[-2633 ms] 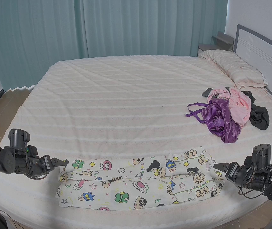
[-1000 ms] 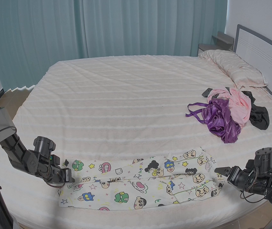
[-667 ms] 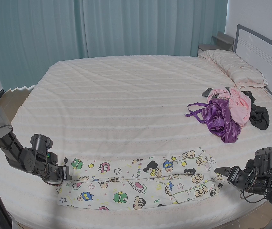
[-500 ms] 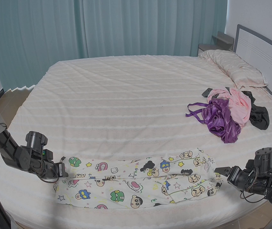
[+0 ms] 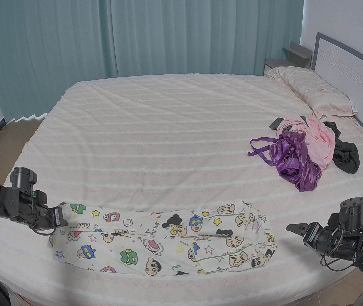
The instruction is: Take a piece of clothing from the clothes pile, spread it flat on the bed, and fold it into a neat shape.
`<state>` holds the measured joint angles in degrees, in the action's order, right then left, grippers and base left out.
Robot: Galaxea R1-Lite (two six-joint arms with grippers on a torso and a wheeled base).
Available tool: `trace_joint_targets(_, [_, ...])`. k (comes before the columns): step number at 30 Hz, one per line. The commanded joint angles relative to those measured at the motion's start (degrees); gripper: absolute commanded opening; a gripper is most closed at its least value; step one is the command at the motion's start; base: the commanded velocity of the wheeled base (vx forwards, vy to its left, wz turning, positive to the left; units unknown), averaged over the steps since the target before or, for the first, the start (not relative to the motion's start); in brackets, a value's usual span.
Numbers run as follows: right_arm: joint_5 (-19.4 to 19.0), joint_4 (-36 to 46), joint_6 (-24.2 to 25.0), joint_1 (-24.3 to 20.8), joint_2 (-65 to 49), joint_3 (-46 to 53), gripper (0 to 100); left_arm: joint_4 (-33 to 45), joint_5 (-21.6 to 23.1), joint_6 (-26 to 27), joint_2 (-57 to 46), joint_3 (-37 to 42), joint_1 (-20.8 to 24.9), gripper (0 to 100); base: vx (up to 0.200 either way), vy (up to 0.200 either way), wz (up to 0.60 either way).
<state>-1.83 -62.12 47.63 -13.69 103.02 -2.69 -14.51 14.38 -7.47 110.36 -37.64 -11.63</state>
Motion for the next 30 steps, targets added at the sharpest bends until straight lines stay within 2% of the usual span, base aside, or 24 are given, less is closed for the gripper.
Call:
trace_joint_targets(1, [-0.02, -0.02, 0.01, -0.02, 0.25, 0.06, 100, 1.59, 0.20, 2.20, -2.17, -2.61, -6.04, 0, 0.000, 0.000, 0.00])
trace_joint_targets(7, [-0.02, -0.02, 0.01, 0.07, 0.25, -0.03, 100, 7.65, 0.73, 4.22, -3.66, -8.23, -12.72, 0, 0.000, 0.000, 0.00])
trace_joint_targets(10, [-0.02, -0.02, 0.01, 0.07, 0.25, -0.03, 100, 14.33, 2.40, 4.22, -5.16, -14.39, -16.14, 0, 0.000, 0.000, 0.00])
trace_joint_targets(15, [-0.02, -0.02, 0.01, 0.07, 0.07, -0.03, 100, 20.83, 1.96, 4.31, -7.62, -16.94, -15.53, 0, 0.000, 0.000, 0.00])
trace_joint_targets(19, [-0.02, -0.02, 0.01, 0.07, 0.07, -0.03, 100, 21.36, 0.12, 2.11, -10.17, -14.91, -9.90, 0, 0.000, 0.000, 0.00])
trace_joint_targets(20, [-0.02, -0.02, 0.01, 0.07, 0.07, -0.03, 100, 21.36, 0.12, 2.11, -10.17, -14.91, -9.90, 0, 0.000, 0.000, 0.00])
trace_joint_targets(21, [-0.02, -0.02, 0.01, 0.07, 0.07, -0.03, 100, 21.36, -2.96, -0.88, -11.66, -13.95, -5.33, 0, 0.000, 0.000, 0.00])
trace_joint_targets(23, [-0.11, -0.02, 0.01, 0.07, 0.16, -0.03, 100, 21.45, -6.30, -5.27, -12.80, -13.42, 0.29, 0, 0.000, 0.000, 0.00])
trace_joint_targets(25, [-0.11, -0.02, 0.01, -0.02, 0.16, -0.03, 100, 21.36, -7.62, -7.29, -13.24, -13.33, 3.19, 0, 0.000, 0.000, 0.00])
trace_joint_targets(26, [-0.11, -0.02, 0.01, -0.02, 0.16, -0.03, 100, 21.36, -9.46, -10.28, -13.86, -13.33, 7.41, 0, 0.000, 0.000, 0.00])
trace_joint_targets(28, [-0.11, -0.02, 0.01, -0.02, 0.16, -0.03, 100, 21.36, -11.22, -12.92, -14.12, -13.33, 11.89, 0, 0.000, 0.000, 0.00])
trace_joint_targets(29, [-0.11, -0.02, 0.01, -0.02, 0.16, -0.03, 100, 21.36, -13.07, -15.55, -14.21, -13.33, 16.02, 0, 0.000, 0.000, 0.00])
trace_joint_targets(30, [-0.11, -0.02, 0.01, -0.02, 0.16, -0.03, 100, 21.36, -13.51, -15.99, -14.21, -13.42, 16.82, 0, 0.000, 0.000, 0.00])
